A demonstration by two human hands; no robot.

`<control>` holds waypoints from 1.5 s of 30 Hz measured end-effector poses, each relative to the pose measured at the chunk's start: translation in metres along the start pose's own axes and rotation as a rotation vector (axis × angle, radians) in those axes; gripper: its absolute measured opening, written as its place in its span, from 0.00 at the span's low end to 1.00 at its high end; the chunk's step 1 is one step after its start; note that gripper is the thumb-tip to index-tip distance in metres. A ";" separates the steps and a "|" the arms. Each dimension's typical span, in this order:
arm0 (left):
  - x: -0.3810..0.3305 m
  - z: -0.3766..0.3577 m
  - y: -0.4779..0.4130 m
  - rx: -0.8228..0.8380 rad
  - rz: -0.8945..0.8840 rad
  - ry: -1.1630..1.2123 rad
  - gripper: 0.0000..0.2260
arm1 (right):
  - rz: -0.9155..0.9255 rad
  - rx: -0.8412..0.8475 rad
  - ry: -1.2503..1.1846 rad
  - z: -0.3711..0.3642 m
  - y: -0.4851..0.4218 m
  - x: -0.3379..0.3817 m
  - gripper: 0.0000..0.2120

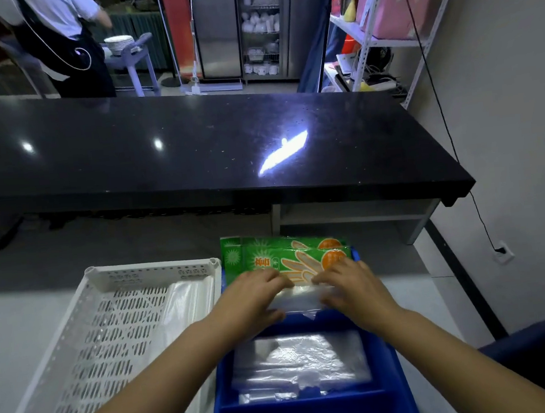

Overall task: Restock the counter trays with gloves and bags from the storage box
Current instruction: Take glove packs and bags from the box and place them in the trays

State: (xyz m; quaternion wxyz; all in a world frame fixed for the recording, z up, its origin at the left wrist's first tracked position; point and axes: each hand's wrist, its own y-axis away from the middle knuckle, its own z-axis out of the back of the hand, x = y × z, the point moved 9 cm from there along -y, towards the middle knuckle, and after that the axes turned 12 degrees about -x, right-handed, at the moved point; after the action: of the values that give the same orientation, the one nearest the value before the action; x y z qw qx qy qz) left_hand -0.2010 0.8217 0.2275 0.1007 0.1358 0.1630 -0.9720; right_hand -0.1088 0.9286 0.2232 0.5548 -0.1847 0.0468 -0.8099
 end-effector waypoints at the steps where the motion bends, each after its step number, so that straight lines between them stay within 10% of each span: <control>1: 0.002 -0.003 -0.001 -0.005 0.017 0.007 0.19 | 0.000 0.001 0.018 -0.002 -0.001 0.000 0.15; 13: 0.036 -0.040 0.001 0.234 0.214 0.069 0.10 | -0.095 0.325 -0.013 -0.034 -0.004 -0.005 0.09; 19: 0.026 -0.028 0.001 0.174 0.154 -0.018 0.10 | -0.093 -0.209 0.023 0.032 -0.042 -0.017 0.14; 23: 0.009 -0.015 -0.005 -0.004 0.094 -0.095 0.19 | -0.204 -0.005 0.095 0.008 -0.055 -0.032 0.28; 38: -0.021 -0.047 -0.017 0.079 0.045 -0.030 0.15 | -0.127 0.051 0.033 0.003 -0.072 -0.031 0.14; 45: -0.001 0.019 -0.022 -0.367 0.129 -0.035 0.13 | -0.178 -0.025 -0.024 0.009 -0.064 -0.036 0.24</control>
State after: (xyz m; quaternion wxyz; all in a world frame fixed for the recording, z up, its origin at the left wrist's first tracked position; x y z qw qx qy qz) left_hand -0.2101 0.8360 0.2511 0.1890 0.1083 0.3266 -0.9197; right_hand -0.1505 0.9872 0.2408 0.4785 -0.2048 0.0337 -0.8532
